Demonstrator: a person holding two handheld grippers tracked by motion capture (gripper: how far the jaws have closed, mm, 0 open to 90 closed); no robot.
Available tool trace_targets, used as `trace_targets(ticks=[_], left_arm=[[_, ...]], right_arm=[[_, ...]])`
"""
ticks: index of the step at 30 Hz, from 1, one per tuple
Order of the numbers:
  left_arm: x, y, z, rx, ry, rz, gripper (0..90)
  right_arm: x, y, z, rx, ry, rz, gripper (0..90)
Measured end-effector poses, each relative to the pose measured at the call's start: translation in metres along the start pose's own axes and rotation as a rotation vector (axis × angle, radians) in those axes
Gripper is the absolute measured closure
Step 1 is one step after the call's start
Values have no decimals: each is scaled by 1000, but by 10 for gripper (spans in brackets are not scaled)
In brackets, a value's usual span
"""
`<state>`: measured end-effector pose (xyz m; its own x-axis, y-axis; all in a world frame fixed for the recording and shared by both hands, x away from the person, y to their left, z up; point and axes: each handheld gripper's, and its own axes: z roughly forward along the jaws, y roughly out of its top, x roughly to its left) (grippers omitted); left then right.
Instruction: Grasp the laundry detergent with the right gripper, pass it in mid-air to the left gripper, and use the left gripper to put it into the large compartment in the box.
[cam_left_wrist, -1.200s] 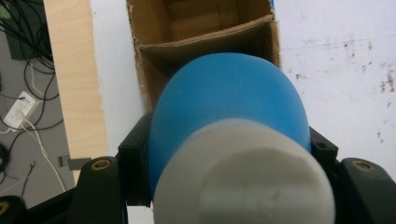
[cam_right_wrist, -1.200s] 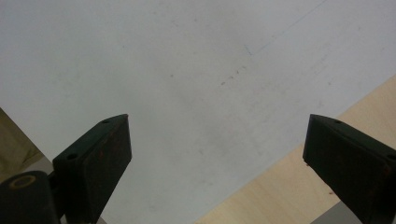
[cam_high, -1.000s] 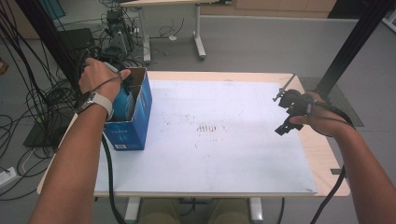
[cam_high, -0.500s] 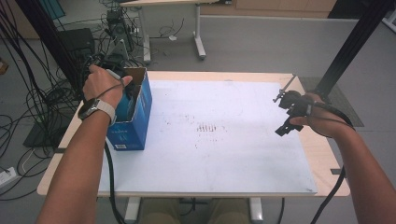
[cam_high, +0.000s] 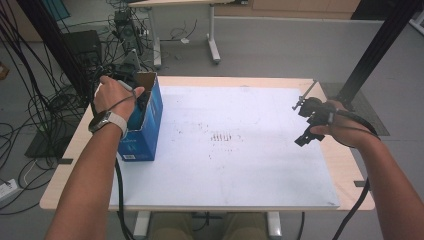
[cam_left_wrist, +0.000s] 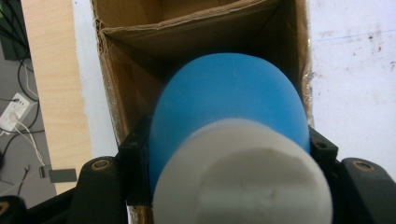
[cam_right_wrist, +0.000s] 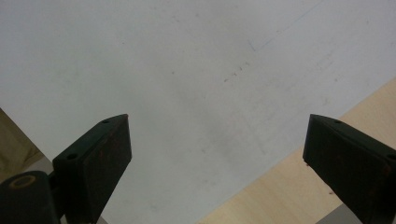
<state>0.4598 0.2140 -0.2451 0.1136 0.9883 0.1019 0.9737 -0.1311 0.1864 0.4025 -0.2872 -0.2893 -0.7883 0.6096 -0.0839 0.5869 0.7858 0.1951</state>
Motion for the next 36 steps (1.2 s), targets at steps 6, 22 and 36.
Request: trace_targets(ticks=[6,22,36], left_arm=[[1,-1,5,4,1,-5,375],[0,-2,17,14,2,6,374],[1,-4,30,27,-8,2,374]], right_arm=[[-1,-1,-1,2,-3,0,78],[0,-1,1,3,0,1,78],[-1,-5,1,7,0,9,77]])
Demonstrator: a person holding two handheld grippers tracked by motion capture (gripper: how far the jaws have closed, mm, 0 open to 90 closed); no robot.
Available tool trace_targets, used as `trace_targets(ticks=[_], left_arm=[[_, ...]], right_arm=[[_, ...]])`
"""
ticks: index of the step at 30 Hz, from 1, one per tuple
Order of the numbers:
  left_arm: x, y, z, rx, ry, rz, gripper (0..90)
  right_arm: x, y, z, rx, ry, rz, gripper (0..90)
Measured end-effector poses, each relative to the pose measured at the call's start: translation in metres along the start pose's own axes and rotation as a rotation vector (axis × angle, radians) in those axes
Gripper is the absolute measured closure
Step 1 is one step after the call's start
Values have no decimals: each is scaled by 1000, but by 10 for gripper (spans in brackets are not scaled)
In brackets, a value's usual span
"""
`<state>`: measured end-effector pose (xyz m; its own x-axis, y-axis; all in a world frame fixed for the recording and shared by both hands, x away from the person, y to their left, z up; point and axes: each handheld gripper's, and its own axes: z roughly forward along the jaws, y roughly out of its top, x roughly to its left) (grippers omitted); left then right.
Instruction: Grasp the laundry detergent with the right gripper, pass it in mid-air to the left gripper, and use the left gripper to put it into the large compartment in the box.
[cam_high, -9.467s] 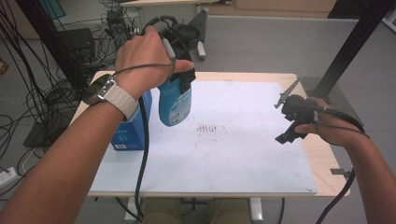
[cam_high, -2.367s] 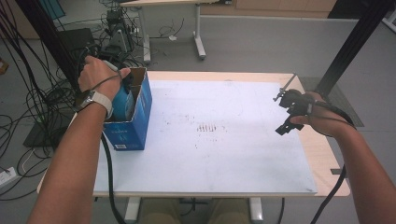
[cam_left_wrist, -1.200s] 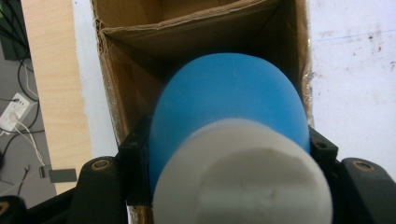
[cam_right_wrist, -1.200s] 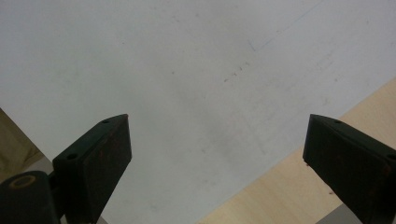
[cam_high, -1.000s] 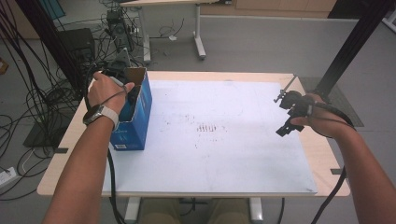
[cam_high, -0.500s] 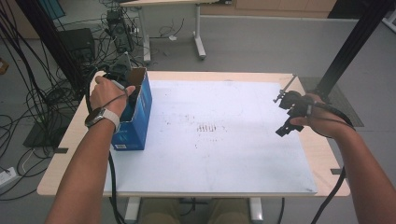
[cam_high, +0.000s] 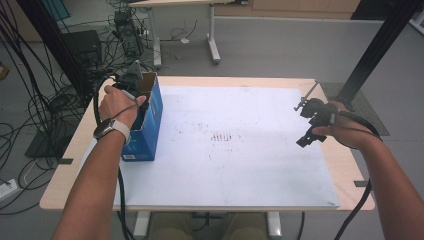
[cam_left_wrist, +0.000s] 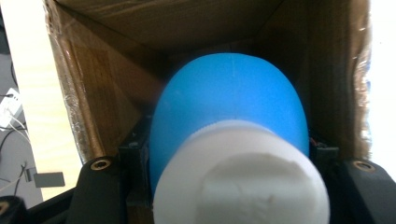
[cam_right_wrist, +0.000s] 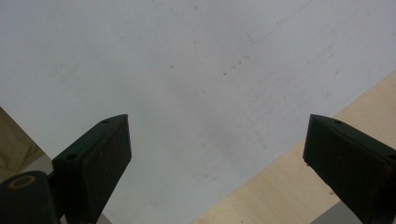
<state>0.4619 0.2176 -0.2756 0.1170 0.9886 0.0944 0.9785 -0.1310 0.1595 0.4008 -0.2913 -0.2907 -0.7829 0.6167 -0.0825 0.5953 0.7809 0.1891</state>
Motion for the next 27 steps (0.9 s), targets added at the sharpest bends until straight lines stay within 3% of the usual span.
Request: trace_targets(ticks=[27], left_arm=[[4,0,1,-8,-13,-7,372]], right_arm=[[2,2,0,0,2,0,77]])
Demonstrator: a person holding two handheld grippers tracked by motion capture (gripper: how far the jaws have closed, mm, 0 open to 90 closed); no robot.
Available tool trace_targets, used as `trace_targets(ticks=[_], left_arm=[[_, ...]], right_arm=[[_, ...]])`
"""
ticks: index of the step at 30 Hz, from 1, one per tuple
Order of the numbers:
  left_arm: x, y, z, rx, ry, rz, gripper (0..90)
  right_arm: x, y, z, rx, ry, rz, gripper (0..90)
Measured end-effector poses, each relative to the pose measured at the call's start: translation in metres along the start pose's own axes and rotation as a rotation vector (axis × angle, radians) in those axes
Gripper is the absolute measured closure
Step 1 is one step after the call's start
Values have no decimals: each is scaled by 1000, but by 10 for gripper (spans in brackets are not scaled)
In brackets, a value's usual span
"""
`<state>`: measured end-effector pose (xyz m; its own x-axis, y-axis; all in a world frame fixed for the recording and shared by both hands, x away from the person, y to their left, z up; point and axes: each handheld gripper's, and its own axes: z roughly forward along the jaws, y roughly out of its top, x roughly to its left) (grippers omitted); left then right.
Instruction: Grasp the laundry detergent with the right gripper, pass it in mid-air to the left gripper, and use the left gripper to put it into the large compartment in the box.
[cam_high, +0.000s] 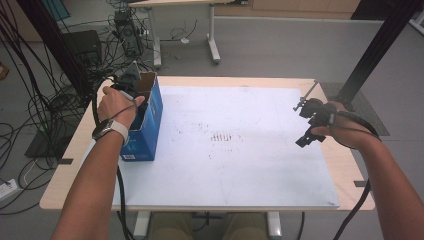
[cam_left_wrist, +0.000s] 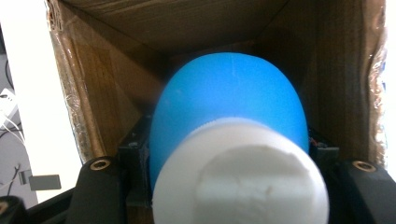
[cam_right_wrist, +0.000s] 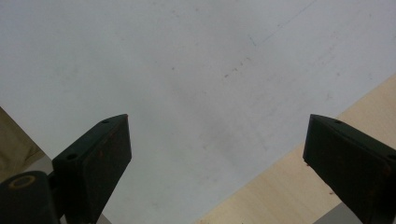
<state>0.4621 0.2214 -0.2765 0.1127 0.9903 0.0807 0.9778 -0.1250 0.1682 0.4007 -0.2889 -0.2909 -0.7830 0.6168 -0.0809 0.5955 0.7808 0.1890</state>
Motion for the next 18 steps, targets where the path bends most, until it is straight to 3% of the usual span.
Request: trace_targets(ticks=[18], left_arm=[[0,0,0,-5,1,2,370]], right_arm=[[0,0,-1,1,-2,0,78]])
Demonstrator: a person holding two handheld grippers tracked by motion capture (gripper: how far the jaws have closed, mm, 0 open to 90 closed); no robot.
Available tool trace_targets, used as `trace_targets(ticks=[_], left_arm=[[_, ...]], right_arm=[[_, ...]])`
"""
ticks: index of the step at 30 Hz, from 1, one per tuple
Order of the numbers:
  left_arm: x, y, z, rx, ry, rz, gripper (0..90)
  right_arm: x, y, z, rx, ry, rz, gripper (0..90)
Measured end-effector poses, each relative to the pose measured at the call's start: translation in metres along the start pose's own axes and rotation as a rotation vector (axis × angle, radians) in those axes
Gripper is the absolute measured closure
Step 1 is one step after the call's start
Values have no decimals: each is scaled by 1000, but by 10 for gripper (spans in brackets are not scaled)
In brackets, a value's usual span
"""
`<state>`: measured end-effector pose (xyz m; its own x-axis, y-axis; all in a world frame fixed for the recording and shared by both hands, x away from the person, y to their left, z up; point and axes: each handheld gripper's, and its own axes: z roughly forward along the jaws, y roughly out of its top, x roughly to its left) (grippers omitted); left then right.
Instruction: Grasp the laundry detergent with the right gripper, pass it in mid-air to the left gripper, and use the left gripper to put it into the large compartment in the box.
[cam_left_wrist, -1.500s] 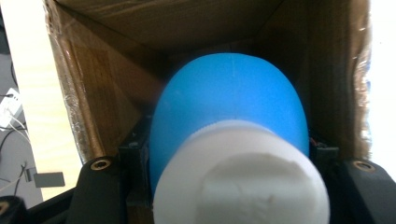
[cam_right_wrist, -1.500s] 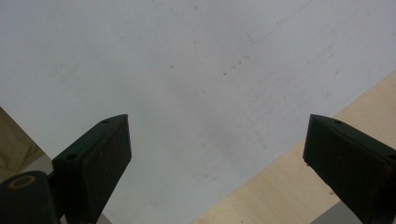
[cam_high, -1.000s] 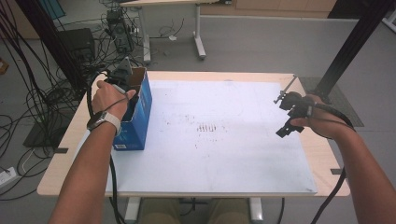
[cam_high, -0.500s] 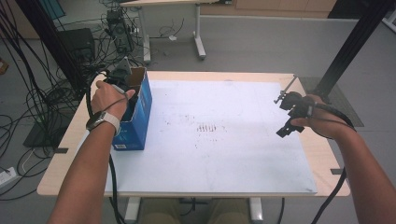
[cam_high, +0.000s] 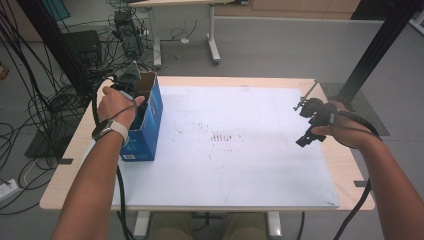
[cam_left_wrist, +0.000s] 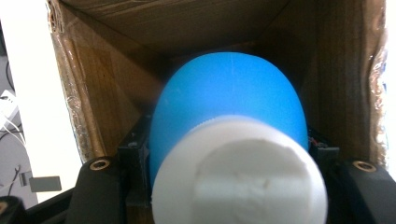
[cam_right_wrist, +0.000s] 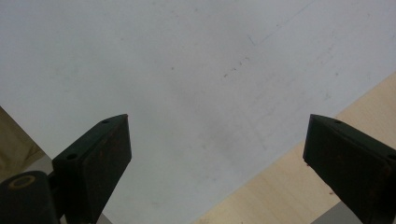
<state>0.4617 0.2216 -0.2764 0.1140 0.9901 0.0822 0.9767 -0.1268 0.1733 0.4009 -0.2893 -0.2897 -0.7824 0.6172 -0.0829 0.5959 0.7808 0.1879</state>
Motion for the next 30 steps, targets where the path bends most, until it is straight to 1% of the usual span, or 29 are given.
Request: trace_targets(ticks=[21,30], left_arm=[[1,-1,0,-9,-2,-2,370],[1,-1,0,-11,-2,-3,369]], right_arm=[[0,1,-1,-2,0,-7,77],[1,1,-1,-1,-1,-1,78]])
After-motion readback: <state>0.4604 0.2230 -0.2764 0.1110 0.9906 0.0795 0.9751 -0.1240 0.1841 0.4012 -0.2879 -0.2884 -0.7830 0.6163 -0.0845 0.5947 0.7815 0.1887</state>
